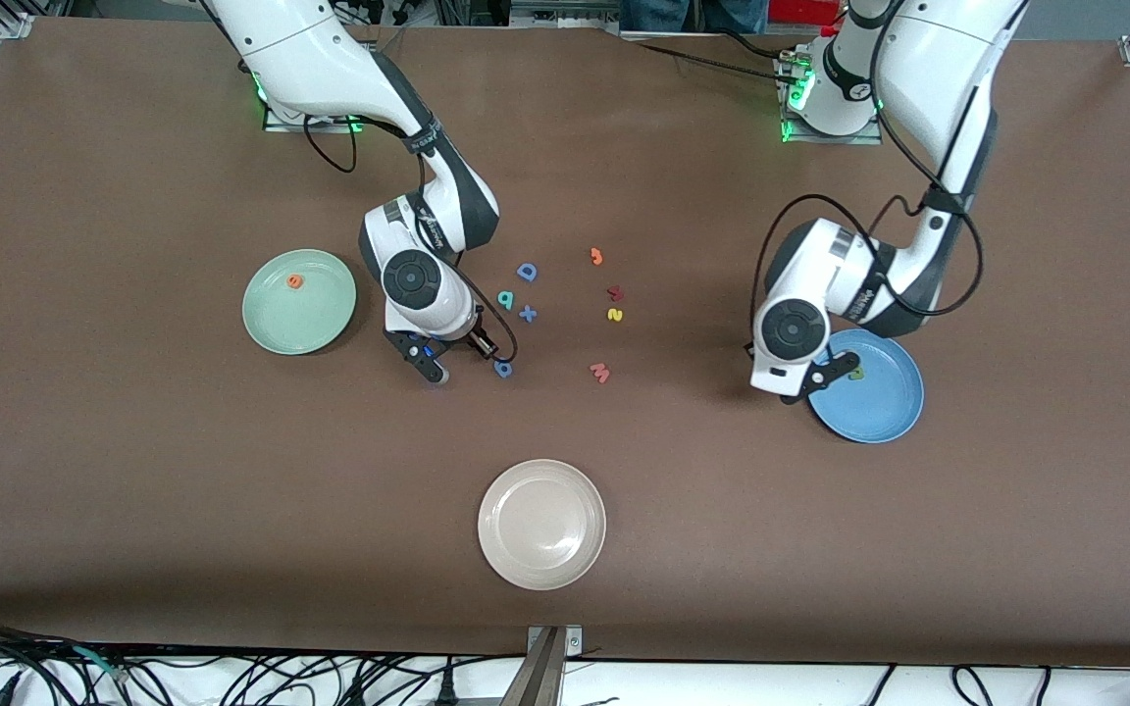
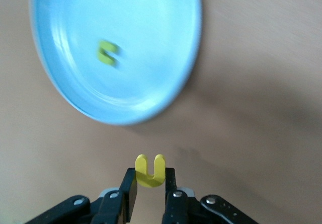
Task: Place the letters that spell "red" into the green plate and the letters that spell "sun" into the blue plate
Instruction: 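Drop the yellow u on the blue plate while the right places teal letter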
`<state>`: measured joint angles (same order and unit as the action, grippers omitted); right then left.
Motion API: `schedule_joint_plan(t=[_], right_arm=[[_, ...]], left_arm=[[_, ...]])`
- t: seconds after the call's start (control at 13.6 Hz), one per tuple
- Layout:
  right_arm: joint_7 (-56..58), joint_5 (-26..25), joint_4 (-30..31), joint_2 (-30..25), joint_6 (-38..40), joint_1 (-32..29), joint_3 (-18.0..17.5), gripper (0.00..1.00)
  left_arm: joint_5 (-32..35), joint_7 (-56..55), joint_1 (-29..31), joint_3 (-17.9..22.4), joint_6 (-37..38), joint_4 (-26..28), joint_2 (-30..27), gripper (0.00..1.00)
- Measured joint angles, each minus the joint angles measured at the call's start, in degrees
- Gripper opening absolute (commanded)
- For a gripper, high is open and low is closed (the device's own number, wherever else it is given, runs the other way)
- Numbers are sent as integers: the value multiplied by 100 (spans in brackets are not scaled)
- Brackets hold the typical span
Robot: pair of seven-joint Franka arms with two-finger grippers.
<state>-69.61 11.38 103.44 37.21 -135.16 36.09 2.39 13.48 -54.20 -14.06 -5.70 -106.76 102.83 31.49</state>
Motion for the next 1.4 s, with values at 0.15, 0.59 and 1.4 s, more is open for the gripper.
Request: schedule_joint_plan(t=[0.15, 0.59, 1.4], right_arm=[[0, 0, 0, 1, 0, 0, 0, 52], [-1, 0, -19, 2, -22, 1, 0, 16], [72, 0, -157, -55, 332, -70, 97, 13]], left_arm=[[278, 563, 162, 5, 366, -42, 6, 16], [861, 1550, 587, 23, 442, -234, 267, 43], [164, 1917, 643, -833, 369, -1010, 596, 100]])
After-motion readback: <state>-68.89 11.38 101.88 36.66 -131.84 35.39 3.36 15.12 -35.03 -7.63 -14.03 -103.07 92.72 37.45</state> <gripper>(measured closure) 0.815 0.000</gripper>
